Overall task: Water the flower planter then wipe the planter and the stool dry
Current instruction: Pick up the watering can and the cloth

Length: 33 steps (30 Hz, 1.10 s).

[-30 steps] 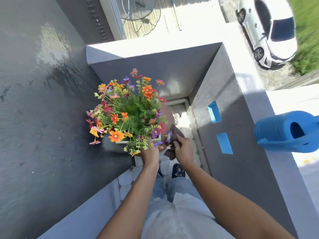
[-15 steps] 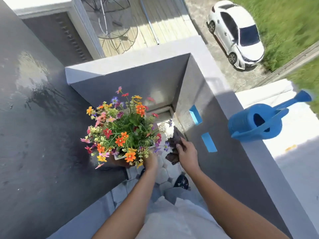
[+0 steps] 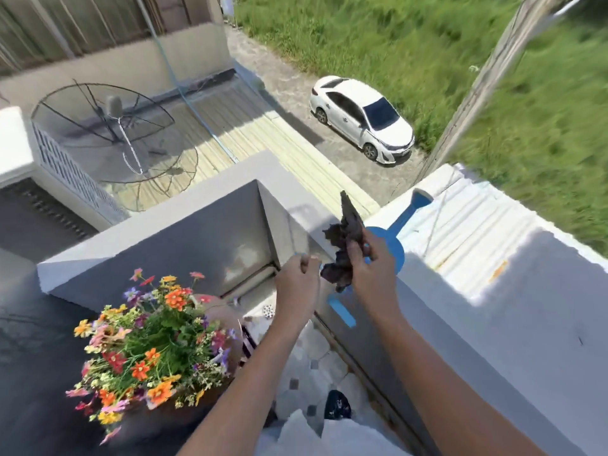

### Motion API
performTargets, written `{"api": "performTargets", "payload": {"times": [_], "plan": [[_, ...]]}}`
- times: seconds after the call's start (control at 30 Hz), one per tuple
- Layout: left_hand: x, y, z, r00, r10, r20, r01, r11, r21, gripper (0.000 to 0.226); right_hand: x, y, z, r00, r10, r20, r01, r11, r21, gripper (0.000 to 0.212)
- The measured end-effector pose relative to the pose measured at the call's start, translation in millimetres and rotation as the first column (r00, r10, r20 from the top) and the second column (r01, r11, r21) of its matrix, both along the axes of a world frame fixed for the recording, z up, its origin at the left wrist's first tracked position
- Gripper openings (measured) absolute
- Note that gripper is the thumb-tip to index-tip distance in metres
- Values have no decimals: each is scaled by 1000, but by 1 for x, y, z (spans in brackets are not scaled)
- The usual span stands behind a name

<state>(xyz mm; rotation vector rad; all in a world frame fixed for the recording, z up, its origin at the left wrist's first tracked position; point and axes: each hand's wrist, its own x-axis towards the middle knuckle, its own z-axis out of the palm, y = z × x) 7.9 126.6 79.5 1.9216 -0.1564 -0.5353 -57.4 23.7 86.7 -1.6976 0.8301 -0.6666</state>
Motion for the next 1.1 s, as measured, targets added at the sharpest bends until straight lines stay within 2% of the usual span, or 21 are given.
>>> {"api": "performTargets", "payload": {"times": [0.1,0.17,0.23,0.3,0.37,0.4,0.47,0.63,0.83,0.97,1.1], "plan": [[-20,-45,16,995,-102,5,102,993,-57,31,-24,-45,9,992,-120,27,119,993,10,28],[-27,-72,14,980,-164,110,161,986,37,26,-40,-71,9,984,-176,7,176,984,27,28],[-26,-98,4,945,-261,196,220,953,209,38,-54,-91,8,980,-197,-22,198,979,53,30],[-21,-120,-8,896,-387,216,284,876,391,54,-68,-105,10,981,-192,-34,194,977,90,28],[-19,-136,-15,844,-507,174,358,775,521,54,-78,-114,10,983,-178,-36,181,977,113,25],[-19,-139,-17,824,-546,154,394,746,536,52,-81,-117,10,985,-167,-48,172,979,113,25],[-19,-141,-22,821,-555,134,433,759,487,47,-85,-118,8,988,-146,-58,152,981,120,26],[-20,-144,-27,868,-474,151,400,845,356,50,-88,-120,11,995,-89,-50,95,987,130,24],[-10,-113,-25,990,-140,28,137,988,72,48,-70,-108,8,999,14,-49,-8,992,126,26],[-3,-83,-23,994,53,-99,-60,995,-78,44,-49,-85,3,991,116,-63,-108,986,124,26],[5,-47,-49,972,163,-170,-181,979,-96,41,-27,-53,-11,977,211,-37,-203,966,160,25]]}}
